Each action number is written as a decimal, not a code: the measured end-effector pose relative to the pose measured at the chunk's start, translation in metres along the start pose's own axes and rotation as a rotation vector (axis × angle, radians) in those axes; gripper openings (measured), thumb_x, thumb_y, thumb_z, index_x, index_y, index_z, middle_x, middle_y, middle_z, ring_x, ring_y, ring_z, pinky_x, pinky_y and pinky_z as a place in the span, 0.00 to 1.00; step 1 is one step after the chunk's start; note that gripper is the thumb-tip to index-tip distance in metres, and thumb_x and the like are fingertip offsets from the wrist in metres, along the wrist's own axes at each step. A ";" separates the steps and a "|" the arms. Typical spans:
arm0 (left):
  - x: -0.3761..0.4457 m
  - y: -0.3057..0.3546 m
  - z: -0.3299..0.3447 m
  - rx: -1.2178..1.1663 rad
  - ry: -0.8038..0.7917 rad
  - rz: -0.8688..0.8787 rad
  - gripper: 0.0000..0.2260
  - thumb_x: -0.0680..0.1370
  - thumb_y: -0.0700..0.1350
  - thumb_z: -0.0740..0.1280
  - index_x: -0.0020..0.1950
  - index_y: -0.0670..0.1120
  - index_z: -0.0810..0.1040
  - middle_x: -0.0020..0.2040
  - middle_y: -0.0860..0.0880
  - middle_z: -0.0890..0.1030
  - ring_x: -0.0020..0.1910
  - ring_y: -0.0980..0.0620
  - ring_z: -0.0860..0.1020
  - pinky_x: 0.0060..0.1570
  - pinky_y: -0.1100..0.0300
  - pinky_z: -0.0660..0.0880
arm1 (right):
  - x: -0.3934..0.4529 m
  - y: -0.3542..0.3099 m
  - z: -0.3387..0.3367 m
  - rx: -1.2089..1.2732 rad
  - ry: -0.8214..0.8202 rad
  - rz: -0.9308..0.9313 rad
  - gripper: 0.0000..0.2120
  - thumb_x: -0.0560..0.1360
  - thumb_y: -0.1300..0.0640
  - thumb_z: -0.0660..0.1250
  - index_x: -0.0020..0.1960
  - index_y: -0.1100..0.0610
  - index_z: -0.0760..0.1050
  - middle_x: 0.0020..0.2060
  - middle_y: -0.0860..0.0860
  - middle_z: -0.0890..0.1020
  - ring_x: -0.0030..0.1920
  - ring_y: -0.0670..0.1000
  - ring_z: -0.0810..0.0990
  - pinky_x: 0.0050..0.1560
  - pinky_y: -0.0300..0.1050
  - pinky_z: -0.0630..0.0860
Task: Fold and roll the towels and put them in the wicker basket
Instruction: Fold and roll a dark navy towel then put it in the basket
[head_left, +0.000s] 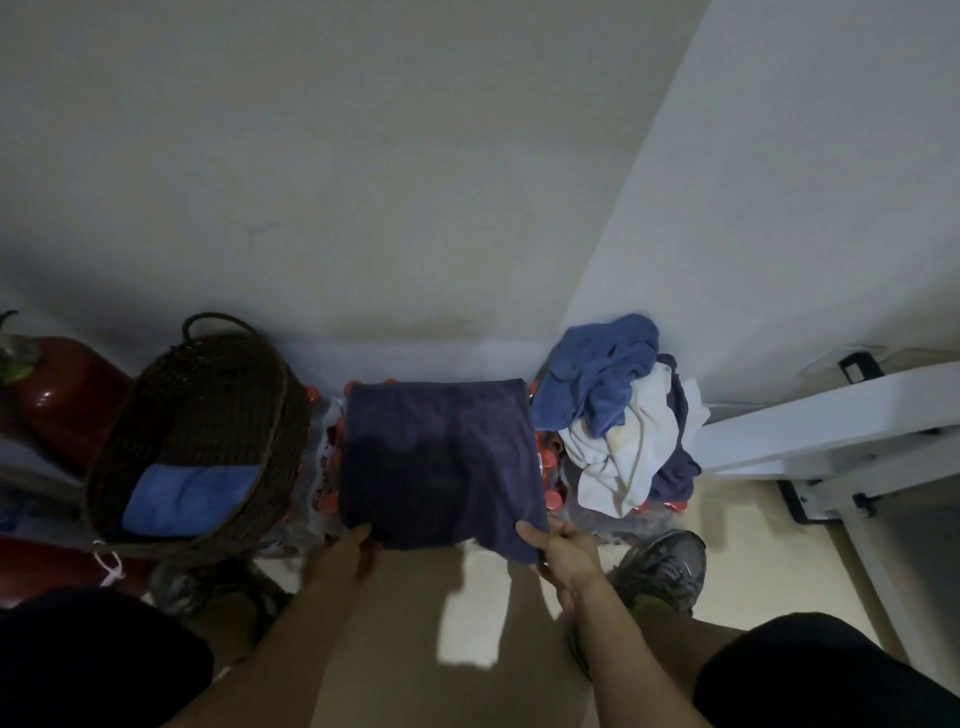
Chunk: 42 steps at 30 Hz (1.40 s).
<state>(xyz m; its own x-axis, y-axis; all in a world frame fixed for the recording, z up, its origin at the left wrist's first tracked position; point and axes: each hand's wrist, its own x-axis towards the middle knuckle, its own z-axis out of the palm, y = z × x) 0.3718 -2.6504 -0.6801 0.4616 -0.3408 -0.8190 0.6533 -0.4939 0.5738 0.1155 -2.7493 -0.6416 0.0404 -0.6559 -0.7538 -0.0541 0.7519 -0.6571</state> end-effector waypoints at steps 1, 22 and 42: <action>0.003 0.003 -0.004 0.010 -0.046 -0.045 0.11 0.77 0.41 0.70 0.57 0.39 0.78 0.40 0.45 0.82 0.38 0.48 0.78 0.44 0.53 0.75 | 0.000 0.000 0.001 -0.018 -0.010 0.000 0.16 0.68 0.62 0.78 0.52 0.67 0.79 0.47 0.61 0.85 0.48 0.62 0.84 0.50 0.54 0.81; -0.002 0.012 -0.033 0.375 0.265 0.140 0.18 0.73 0.44 0.75 0.57 0.36 0.77 0.54 0.38 0.79 0.54 0.40 0.77 0.59 0.44 0.75 | 0.017 0.018 0.001 -0.350 0.158 0.040 0.15 0.67 0.54 0.79 0.43 0.64 0.79 0.40 0.60 0.83 0.42 0.62 0.82 0.45 0.56 0.81; -0.034 0.061 -0.044 0.498 0.131 -0.042 0.07 0.77 0.30 0.65 0.54 0.36 0.74 0.51 0.37 0.76 0.45 0.38 0.77 0.19 0.56 0.77 | 0.006 -0.015 -0.018 -0.219 -0.060 0.223 0.13 0.69 0.70 0.75 0.53 0.72 0.79 0.49 0.64 0.83 0.44 0.62 0.83 0.31 0.52 0.82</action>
<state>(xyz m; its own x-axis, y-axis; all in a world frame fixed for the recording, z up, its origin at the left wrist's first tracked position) 0.4217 -2.6339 -0.6171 0.5334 -0.2255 -0.8153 0.3224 -0.8369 0.4424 0.0984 -2.7657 -0.6362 0.0616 -0.4664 -0.8824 -0.2812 0.8402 -0.4637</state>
